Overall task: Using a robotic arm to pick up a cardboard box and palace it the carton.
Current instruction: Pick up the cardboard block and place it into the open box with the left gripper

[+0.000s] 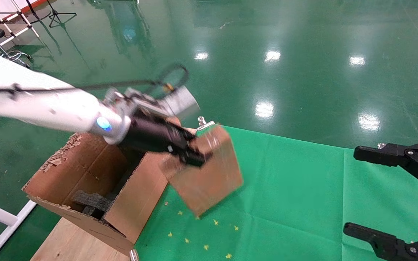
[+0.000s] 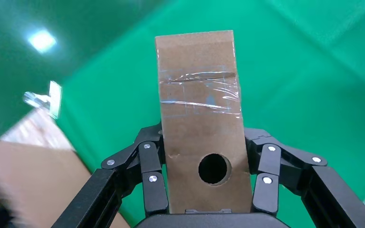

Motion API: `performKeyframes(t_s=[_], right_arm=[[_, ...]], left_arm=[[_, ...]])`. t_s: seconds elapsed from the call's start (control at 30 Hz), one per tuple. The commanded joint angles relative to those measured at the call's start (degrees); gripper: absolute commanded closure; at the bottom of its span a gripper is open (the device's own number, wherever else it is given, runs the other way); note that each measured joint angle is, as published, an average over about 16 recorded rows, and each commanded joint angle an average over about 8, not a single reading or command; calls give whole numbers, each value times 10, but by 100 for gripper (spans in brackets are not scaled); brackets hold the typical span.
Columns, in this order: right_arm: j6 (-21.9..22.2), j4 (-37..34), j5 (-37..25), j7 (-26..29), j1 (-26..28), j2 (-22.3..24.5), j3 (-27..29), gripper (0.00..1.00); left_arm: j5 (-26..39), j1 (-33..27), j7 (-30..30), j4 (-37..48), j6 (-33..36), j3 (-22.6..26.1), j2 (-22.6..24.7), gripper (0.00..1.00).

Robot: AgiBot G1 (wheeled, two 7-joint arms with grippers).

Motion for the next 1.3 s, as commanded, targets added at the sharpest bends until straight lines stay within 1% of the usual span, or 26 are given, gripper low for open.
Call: performKeyframes(t_s=[0.03,0.2,0.33,0.43,0.6,0.73,0.83,0.93,1.03,1.3], right_arm=[[0,0,0,0,0,0,0,0],[0,0,0,0,0,0,0,0],[0,0,0,0,0,0,0,0],[0,0,0,0,0,0,0,0],[0,0,0,0,0,0,0,0],[0,0,0,0,0,0,0,0],[0,0,0,0,0,0,-1,0],[0,0,0,0,0,0,-1,0],[0,0,0,0,0,0,-1,0],[0,0,1,0,0,0,-1,0]], left_arm=[[-15,-6,13,9,-9,-14,-9,100],[-42,-64,82,86,-9,-51,-40,100],[-46,-117,133,150,5,-70,-68,100],[-38,-153,169,196,20,-75,-86,100],[3,-187,235,265,30,-63,-106,100],[48,-186,286,323,14,-42,-109,100],[77,-180,315,368,-10,-28,-104,100],[100,-175,333,411,-40,-18,-95,100],[122,-174,340,450,-67,-9,-84,100],[178,-192,312,541,-102,19,-52,100]])
